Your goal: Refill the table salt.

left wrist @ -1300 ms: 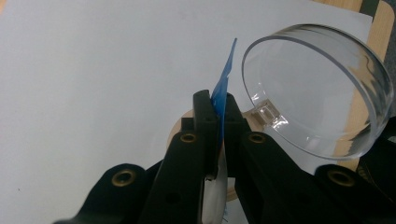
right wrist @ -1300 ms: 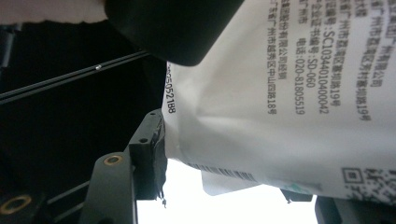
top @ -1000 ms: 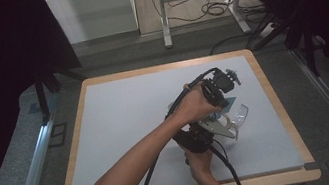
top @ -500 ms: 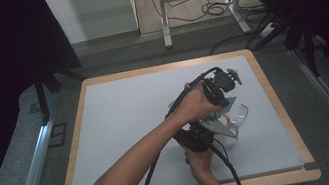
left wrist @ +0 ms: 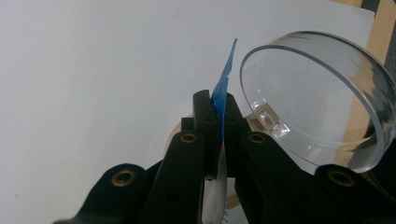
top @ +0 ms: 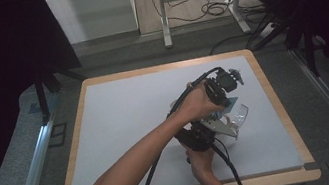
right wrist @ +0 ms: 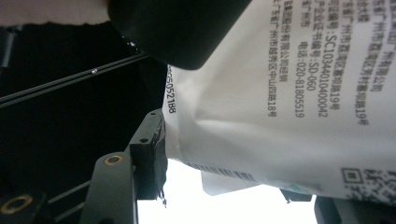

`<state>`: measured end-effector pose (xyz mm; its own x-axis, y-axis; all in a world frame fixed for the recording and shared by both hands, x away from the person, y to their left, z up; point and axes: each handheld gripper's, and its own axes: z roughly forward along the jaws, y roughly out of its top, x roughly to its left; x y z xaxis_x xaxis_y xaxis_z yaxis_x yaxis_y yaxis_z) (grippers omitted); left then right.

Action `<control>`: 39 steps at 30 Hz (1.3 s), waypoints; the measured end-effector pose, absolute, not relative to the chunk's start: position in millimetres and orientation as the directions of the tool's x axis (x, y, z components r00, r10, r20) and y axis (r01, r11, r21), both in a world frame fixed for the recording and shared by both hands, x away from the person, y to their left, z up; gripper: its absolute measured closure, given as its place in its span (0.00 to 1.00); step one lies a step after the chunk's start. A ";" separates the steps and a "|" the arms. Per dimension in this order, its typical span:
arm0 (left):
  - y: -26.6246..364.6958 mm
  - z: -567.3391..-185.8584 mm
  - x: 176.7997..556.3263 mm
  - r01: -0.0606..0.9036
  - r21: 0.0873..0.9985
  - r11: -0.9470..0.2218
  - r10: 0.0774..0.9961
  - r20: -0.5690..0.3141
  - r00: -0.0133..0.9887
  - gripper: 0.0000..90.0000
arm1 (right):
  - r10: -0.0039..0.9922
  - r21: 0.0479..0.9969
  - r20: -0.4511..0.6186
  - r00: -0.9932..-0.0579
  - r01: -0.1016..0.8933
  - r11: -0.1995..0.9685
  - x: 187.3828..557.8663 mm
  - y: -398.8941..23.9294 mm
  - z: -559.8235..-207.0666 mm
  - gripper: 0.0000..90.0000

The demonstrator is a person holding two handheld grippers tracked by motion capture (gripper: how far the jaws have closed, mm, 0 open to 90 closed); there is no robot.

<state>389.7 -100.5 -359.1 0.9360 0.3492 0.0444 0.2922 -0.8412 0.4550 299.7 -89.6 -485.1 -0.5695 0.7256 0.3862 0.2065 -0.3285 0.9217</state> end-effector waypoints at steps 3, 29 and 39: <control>-100.2 -359.0 389.8 0.292 0.456 -0.841 0.349 0.045 0.936 1.00 | 0.726 0.922 0.387 -0.569 0.206 -0.329 300.0 -89.3 -484.9 0.50; -95.0 -357.7 389.5 0.298 0.466 -0.833 0.355 0.038 0.934 1.00 | 0.739 0.932 0.360 -0.569 0.191 -0.307 298.1 -85.2 -483.7 0.50; -96.1 -356.5 388.7 0.298 0.463 -0.835 0.356 0.043 0.933 1.00 | 0.753 0.938 0.346 -0.560 0.174 -0.301 298.0 -83.9 -481.3 0.51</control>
